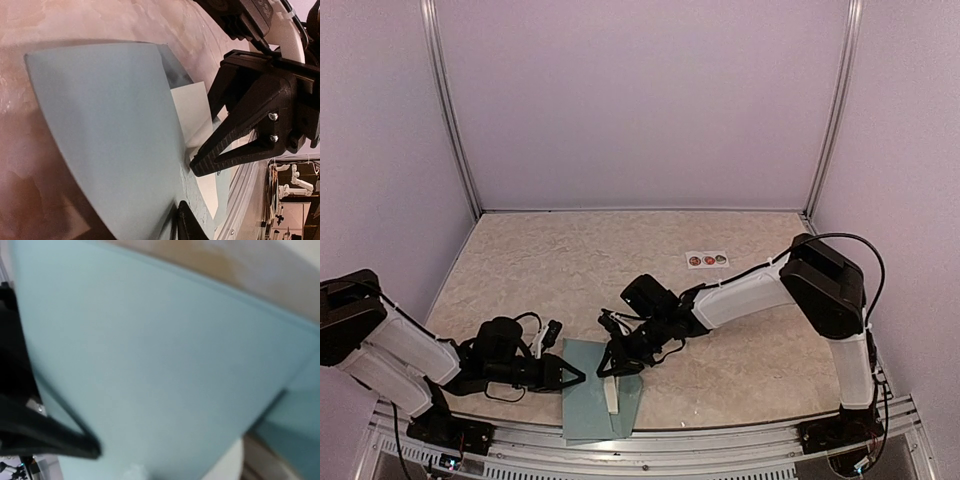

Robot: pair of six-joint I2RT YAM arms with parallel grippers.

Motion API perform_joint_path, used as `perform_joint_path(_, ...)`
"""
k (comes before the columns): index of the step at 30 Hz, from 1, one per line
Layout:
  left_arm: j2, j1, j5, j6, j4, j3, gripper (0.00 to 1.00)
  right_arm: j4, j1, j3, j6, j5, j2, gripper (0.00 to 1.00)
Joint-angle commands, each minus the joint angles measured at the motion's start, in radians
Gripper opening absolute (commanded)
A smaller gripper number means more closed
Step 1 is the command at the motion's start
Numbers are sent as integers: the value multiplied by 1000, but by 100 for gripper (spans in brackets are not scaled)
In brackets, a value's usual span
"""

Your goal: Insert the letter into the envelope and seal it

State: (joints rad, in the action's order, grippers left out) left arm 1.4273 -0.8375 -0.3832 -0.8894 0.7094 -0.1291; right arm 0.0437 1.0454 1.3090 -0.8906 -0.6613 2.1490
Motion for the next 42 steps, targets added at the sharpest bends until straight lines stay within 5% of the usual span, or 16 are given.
perform_joint_path(1, 18, 0, -39, 11, 63, -29, 15, -42, 20, 32, -15, -22, 35, 17)
perform_joint_path(4, 8, 0, -27, 9, 69, -22, 0, -13, 19, 25, 7, 25, -8, 20)
perform_joint_path(12, -217, 1, -24, 22, 87, 0, 0, -1, -4, -144, 6, 156, -280, 53)
perform_joint_path(24, -538, 11, -128, 27, -15, -93, 0, -193, 11, -276, -6, 109, -511, 57)
perform_joint_path(32, -570, 9, -166, 17, -20, -133, 0, -321, 23, -284, -7, 69, -509, 31)
perform_joint_path(38, -574, 9, -148, 16, -35, -129, 0, -413, 26, -320, -19, 54, -539, 0)
perform_joint_path(42, -570, 9, -127, 26, -70, -131, 3, -420, 32, -329, -8, 41, -556, 0)
